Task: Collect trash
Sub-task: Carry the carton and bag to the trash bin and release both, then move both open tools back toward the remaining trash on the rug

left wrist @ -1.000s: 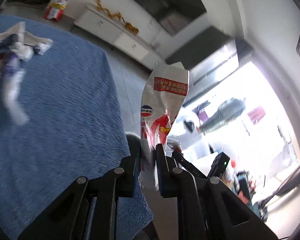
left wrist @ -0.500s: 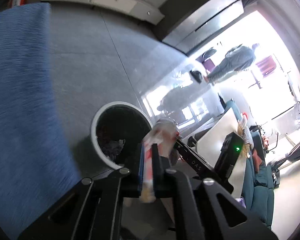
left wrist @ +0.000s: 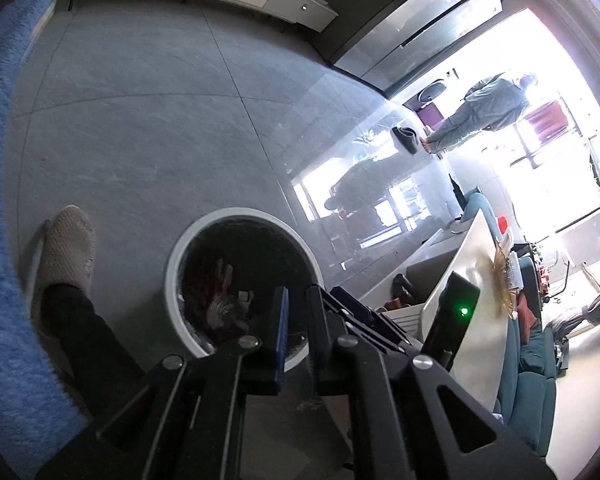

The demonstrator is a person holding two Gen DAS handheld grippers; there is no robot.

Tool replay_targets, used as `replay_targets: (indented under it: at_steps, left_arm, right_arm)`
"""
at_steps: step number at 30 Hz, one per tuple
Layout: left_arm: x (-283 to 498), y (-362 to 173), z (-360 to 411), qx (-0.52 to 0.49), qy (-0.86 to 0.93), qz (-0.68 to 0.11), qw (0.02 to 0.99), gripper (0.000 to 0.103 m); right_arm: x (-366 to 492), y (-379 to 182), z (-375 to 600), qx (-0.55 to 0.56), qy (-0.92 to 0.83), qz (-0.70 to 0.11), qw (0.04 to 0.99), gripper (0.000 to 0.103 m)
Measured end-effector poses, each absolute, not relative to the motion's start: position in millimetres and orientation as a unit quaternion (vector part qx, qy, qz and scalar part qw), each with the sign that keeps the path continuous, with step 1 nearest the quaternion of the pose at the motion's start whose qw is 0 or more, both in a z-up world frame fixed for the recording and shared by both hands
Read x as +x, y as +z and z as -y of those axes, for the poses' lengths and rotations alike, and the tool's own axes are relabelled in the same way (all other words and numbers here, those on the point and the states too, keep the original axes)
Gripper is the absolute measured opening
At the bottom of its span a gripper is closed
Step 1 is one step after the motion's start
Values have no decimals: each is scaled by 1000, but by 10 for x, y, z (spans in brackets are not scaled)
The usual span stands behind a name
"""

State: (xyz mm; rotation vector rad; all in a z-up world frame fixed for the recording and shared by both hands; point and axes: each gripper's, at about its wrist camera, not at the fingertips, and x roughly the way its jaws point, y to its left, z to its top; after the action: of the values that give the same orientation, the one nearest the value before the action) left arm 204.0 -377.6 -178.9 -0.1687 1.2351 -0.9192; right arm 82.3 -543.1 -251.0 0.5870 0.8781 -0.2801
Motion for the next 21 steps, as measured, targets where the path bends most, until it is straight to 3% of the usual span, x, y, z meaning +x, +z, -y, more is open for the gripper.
replay_targets:
  at_steps: [1,3,7,21]
  left_arm:
    - [2031,-1756,3736,-75,-414,-553,719,11]
    - [1998,-1677,3627,-70,-408,-543,730,24]
    - [1857,-1496,3368,-65,-399,-523,750,36]
    - [1073,-579,2122,-52,-368,-383,846,37]
  right_arm:
    - [813,-2497,5414,282,-135,-415,854,52]
    - [817,-2466,5396,283,-136,-412,855,52]
    - [780,-2260,5255,274,-131,-400,865,52]
    - [368,-963,4350,187,-80,-315,927,52]
